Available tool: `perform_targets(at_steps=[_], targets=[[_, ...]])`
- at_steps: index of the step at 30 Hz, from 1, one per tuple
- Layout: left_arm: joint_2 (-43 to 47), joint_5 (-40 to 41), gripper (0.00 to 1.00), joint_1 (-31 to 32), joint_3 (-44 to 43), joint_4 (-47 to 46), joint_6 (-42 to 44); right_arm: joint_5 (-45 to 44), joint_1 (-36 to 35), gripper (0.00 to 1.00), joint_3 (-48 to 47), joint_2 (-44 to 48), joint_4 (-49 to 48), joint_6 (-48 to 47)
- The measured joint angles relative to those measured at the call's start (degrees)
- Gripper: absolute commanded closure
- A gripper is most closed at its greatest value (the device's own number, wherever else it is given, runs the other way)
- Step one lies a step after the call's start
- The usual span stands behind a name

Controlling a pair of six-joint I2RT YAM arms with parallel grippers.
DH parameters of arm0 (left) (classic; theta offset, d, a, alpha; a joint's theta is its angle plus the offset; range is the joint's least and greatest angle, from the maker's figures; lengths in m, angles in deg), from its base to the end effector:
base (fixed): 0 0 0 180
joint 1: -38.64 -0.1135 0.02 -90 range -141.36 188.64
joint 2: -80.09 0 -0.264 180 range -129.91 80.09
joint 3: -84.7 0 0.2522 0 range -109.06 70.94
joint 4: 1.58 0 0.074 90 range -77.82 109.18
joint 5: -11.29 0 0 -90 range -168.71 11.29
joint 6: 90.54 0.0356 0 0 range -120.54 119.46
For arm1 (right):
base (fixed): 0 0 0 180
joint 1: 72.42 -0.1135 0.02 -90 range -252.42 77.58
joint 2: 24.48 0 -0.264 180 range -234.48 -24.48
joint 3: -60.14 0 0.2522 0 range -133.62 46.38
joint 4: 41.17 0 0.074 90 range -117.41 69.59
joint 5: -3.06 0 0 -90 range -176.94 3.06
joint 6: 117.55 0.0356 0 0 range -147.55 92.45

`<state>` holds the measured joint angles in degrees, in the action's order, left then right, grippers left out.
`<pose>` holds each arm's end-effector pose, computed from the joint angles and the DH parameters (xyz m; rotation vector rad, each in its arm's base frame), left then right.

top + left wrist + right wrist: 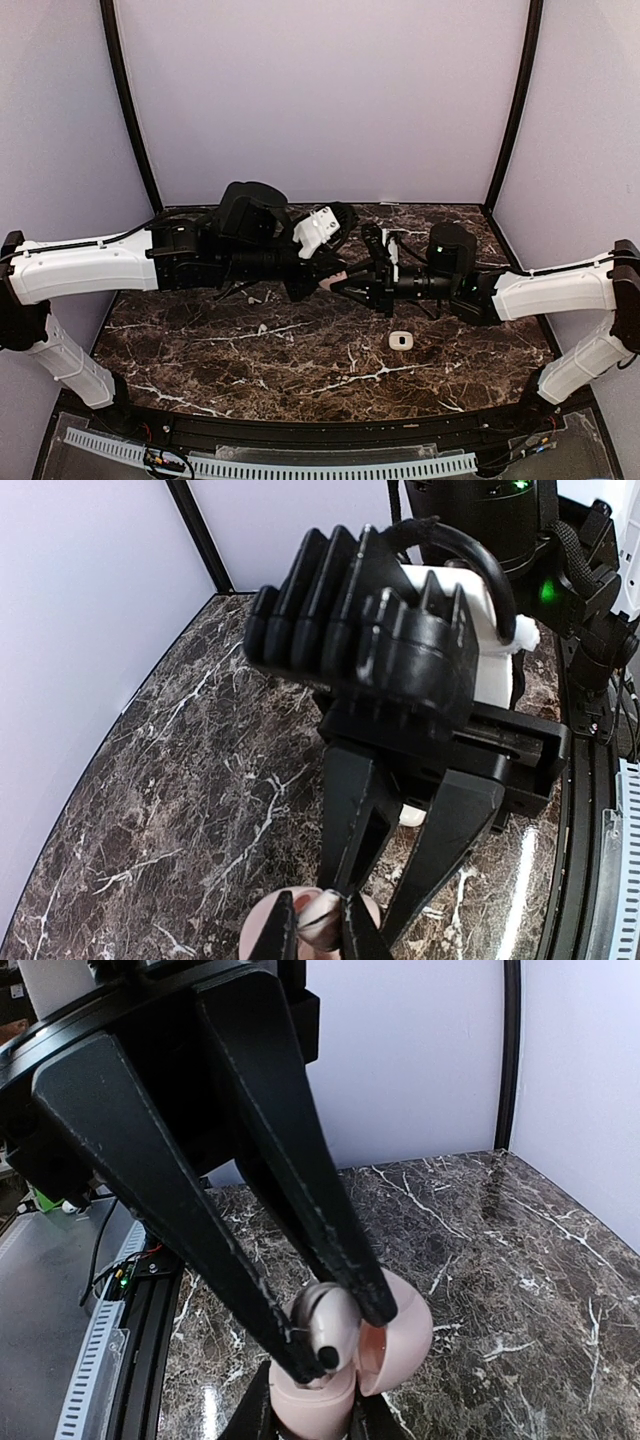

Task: Insert the wireless bluetooth earbuds into the charging case
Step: Insert the right earbud into the right side groove of the charging case.

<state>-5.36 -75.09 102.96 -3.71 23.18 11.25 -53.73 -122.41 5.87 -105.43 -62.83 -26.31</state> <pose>0.1548 -0.3168 0.3490 1.1928 1.5927 -0.5397 0.1826 0.2478 0.2519 -1.1342 1.3684 1.1400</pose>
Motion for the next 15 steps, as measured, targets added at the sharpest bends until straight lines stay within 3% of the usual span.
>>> perform_targets(at_steps=[15], targets=[[0.31, -0.42, 0.89, 0.00, -0.02, 1.73, -0.24, -0.35, 0.00, 1.00, 0.00, 0.11, 1.14, -0.37]])
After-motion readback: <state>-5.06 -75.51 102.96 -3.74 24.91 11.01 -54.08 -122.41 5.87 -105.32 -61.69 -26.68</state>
